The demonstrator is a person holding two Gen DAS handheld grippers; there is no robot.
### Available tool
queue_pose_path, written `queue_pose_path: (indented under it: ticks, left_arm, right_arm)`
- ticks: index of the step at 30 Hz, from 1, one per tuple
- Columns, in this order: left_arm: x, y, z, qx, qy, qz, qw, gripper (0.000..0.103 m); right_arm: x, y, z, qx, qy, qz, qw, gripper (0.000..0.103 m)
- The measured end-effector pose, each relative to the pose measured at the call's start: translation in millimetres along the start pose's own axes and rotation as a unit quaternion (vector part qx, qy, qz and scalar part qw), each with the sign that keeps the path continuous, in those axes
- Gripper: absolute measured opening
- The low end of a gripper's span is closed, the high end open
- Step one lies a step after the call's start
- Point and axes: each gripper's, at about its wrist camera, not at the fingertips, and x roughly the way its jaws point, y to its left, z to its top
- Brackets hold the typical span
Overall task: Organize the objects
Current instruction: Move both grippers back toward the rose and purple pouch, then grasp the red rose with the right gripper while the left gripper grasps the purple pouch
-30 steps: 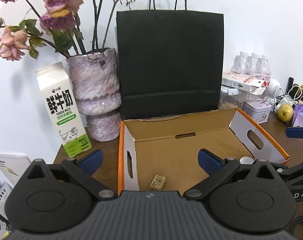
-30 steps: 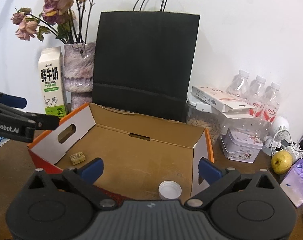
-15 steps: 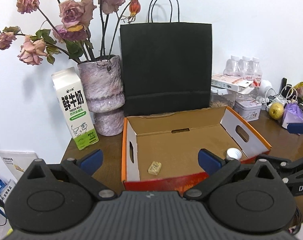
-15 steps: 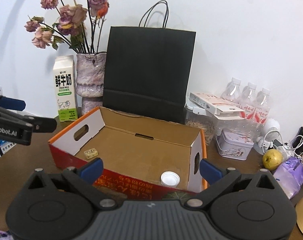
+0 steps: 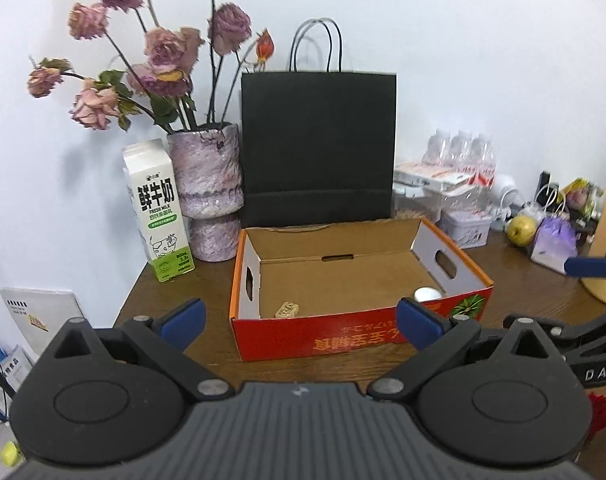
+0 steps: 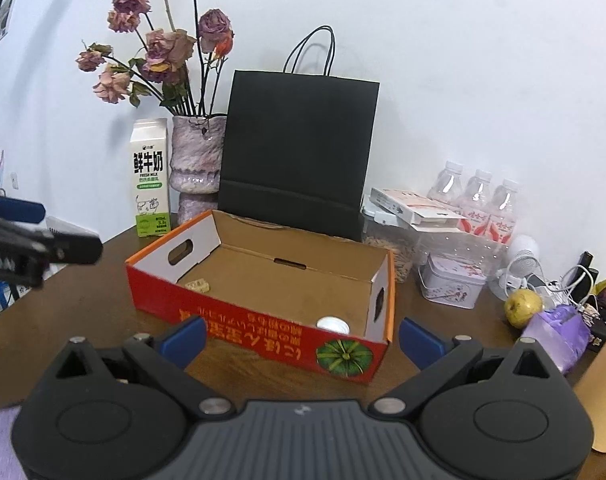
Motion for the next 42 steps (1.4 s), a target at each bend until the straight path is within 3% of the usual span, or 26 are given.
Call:
queue_pose_path:
  ticks: [15,23,35,42]
  left_arm:
    - [-88,-13,-42,-0.036,-0.036,0.005,0.9987,0.103]
    - [-116,-26,-75,-0.031,-0.030,0.019,0.9989,0.103]
    - [-137,-39,-112,-0.040,-0.021,0.016,0.9989,0.103]
    - [-132,-39,-113,-0.048,-0.015,0.030,0.9983,0.103]
  right_arm:
    - [-75,-14,-61,-0.015,-0.014,0.010,1.000,0.103]
    - [-107,-24,-109,-0.015,-0.004,0.013,1.000,0.103]
    - [-124,-46,-169,0.015,0.016,0.003,1.000,0.103]
    - [-103,-69,-180,0.025,0.037,-0.011,0.999,0.101]
